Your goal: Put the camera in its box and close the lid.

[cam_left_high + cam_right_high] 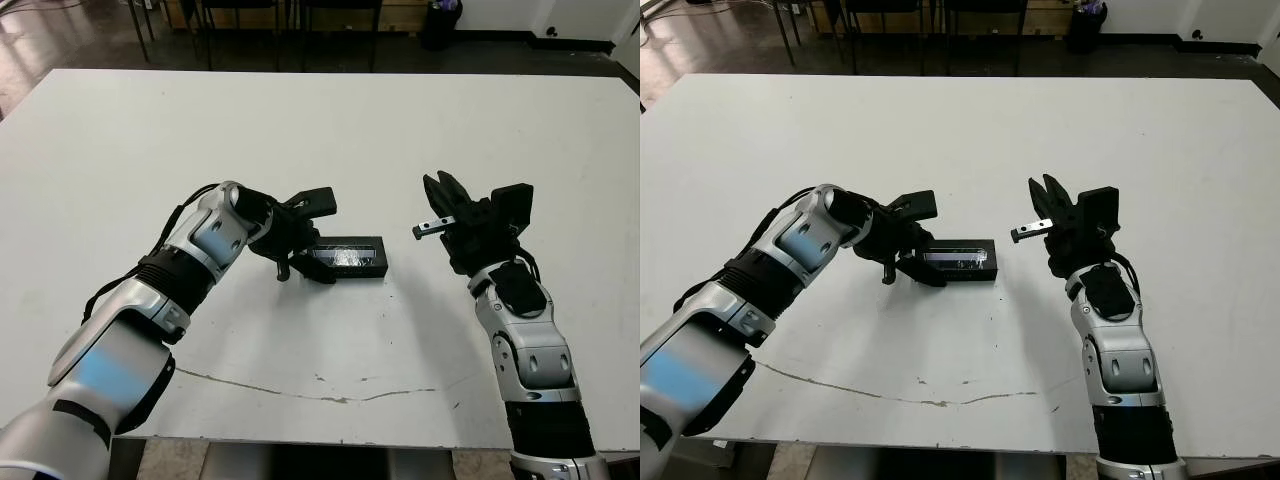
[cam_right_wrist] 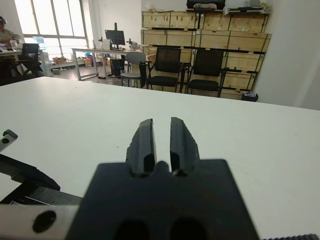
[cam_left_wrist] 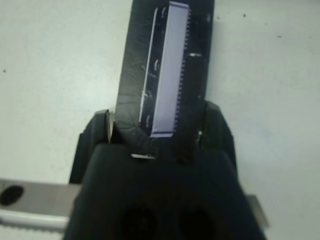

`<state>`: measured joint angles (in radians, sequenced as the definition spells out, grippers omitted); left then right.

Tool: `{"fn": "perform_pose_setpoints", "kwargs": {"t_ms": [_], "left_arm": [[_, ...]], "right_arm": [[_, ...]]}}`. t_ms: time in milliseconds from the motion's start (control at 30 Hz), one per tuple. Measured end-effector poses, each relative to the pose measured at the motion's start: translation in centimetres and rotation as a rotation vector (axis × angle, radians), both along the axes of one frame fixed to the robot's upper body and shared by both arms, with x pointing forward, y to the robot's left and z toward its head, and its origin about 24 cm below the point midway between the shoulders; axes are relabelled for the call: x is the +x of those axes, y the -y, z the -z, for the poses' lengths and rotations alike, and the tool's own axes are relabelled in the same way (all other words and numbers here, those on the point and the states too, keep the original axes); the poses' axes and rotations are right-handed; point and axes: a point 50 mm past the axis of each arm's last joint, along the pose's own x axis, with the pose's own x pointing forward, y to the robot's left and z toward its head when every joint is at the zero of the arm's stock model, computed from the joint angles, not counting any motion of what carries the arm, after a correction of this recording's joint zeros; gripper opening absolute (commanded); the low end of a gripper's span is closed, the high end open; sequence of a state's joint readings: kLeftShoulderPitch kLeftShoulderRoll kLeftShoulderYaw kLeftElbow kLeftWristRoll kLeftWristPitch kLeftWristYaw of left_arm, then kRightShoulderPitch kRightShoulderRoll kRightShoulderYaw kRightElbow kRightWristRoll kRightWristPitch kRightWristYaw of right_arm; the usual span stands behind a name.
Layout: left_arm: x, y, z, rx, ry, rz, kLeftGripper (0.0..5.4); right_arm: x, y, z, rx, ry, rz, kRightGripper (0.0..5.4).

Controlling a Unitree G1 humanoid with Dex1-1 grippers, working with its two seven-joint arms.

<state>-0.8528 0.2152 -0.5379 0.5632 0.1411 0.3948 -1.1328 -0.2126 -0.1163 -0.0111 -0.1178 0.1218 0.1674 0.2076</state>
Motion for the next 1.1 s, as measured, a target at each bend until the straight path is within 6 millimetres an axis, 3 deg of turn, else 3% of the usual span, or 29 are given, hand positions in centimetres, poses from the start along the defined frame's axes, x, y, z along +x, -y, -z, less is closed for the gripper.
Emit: {"fn": "perform_pose_setpoints", "kwargs": {"t_ms": [200, 367, 467, 767, 967, 1100], "left_arm": [[-0.9, 1.3, -0.3, 0.000, 0.061, 0.104, 3.43], [-1.4, 0.4, 0.1, -0.029, 0.045, 0.094, 4.62], [-1.7, -1.3, 0.3, -0.032, 0.072, 0.098, 5.33], [-2.7, -8.9, 0.5, -0.009, 0.167, -0.004, 5.38], [-3.9, -13.7, 0.6, -0.017, 0.174, -0.234, 5.38], [-4.6, -15.8, 0.1, -0.010, 0.201, -0.364, 5.38]], "right_arm": [[0.0, 0.0, 0.0, 0.000, -0.001, -0.004, 0.00], [0.0, 0.0, 0.0, 0.003, -0.004, -0.005, 0.00], [0.0, 0.0, 0.0, 0.003, -0.005, -0.006, 0.00], [0.0, 0.0, 0.1, 0.009, -0.009, -0.019, 0.00], [0.0, 0.1, 0.2, 0.008, -0.017, -0.027, 0.00], [0.1, 0.0, 0.2, 0.005, -0.018, -0.032, 0.00]]}}
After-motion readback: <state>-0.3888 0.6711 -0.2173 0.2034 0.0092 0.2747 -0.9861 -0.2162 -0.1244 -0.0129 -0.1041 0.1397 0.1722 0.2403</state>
